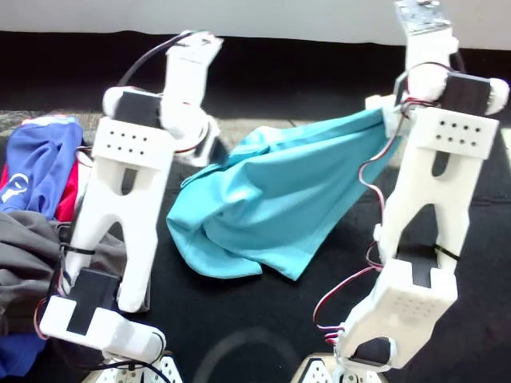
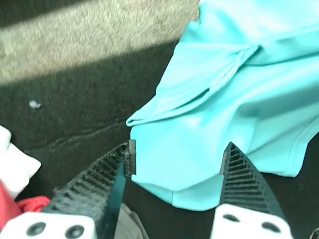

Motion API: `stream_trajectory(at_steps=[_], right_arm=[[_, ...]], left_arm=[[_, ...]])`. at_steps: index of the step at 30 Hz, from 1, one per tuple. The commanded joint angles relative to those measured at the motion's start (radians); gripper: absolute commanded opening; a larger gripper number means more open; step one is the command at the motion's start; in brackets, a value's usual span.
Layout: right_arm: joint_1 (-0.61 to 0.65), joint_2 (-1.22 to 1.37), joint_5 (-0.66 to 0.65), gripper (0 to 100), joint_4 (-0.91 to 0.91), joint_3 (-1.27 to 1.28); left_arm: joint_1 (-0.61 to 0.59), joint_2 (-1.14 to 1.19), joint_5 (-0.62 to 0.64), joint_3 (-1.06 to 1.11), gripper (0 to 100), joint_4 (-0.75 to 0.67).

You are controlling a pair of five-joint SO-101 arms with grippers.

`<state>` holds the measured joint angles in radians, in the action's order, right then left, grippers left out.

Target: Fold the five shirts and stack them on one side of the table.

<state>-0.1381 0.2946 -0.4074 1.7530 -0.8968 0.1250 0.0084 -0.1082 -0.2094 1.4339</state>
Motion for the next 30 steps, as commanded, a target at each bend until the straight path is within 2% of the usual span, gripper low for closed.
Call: stream_trajectory(at_steps=[1,4,8,14,19,26,30], right_arm=[[-0.076,-0.030,-0.009,28.0,0.012,-0.047],[-0.156,-0.107,-0.009,24.7,0.012,-0.019],[-0.243,-0.262,-0.009,24.4,0.012,0.099],[-0.234,-0.492,-0.008,24.5,0.008,0.487],[-0.249,-0.728,-0.008,24.5,0.007,0.786],[-0.432,-1.127,-0.009,24.5,0.005,0.993],[-0.512,-1.310,-0.114,24.5,0.005,1.115]], left_arm=[[0.056,0.024,0.109,-0.050,27,-0.121],[0.101,0.097,0.180,-0.050,27,-0.224],[0.193,0.223,0.193,-0.051,27,-0.299],[0.309,0.328,0.195,-0.064,27,-0.411],[0.410,0.394,0.195,-0.185,27,-0.414],[0.524,0.593,0.190,-0.338,27,-0.450],[0.522,0.763,0.189,-0.464,27,-0.496]])
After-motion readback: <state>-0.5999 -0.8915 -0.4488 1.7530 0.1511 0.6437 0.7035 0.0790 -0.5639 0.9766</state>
